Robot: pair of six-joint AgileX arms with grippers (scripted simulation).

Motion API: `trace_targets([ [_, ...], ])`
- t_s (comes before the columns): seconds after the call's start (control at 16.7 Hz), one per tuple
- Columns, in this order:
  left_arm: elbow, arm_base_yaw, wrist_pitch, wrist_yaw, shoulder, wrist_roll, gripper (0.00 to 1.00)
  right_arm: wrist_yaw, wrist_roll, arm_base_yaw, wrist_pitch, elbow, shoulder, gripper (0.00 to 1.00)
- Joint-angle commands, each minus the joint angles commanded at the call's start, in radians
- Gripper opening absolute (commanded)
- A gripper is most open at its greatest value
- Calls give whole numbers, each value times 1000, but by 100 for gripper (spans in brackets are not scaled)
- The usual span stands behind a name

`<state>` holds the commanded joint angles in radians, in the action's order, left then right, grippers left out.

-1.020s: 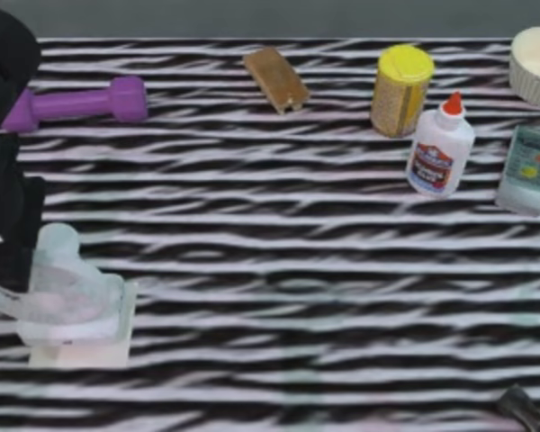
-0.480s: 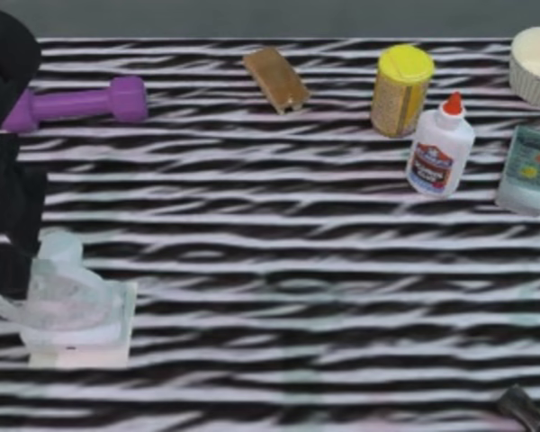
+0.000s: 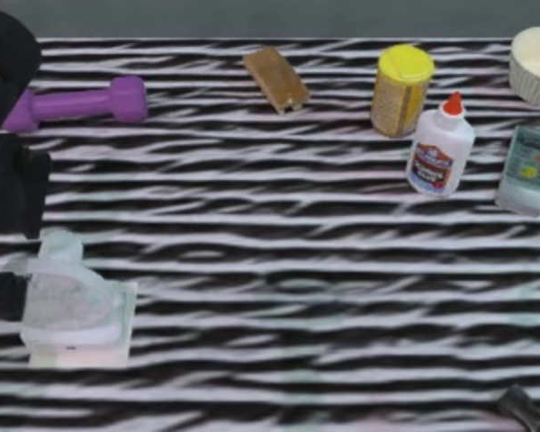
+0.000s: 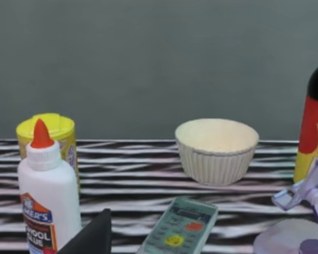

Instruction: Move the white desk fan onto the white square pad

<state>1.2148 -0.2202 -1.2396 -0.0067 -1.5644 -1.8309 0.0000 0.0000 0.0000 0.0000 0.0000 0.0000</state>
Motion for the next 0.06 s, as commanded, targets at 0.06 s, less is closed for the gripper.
trace_targets([
  [0.06,0,0,0,0,0,0,100,0,0,0,0,0,0,100],
])
